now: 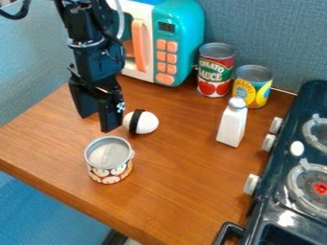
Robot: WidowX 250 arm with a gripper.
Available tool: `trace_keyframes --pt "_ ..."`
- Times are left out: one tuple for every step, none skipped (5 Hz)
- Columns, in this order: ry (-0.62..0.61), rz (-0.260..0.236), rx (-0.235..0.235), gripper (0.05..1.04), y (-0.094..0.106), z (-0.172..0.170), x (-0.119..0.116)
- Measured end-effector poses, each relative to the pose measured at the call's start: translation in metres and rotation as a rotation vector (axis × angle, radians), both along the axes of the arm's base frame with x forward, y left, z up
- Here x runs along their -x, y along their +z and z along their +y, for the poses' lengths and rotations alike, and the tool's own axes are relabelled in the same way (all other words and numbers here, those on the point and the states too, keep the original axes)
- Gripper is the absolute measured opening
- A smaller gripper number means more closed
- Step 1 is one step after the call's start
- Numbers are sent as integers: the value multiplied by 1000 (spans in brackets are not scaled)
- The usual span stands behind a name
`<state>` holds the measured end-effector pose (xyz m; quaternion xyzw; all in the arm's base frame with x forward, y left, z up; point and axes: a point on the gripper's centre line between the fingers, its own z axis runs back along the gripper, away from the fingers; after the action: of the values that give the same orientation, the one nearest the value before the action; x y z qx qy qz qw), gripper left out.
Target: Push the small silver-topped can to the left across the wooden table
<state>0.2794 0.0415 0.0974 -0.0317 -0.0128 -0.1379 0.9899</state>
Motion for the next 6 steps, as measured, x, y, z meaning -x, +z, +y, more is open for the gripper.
trace_keyframes --pt "-1 27 6 1000 -7 -1 2" --pt "30 26 70 1000 -8 -12 3" --pt "5 37 74 1000 -8 -20 3" --pt "-17 9 72 1000 -13 -39 -1" --pt "-55 45 71 1000 -28 -61 0" --pt "-78 52 62 1000 -31 -76 1"
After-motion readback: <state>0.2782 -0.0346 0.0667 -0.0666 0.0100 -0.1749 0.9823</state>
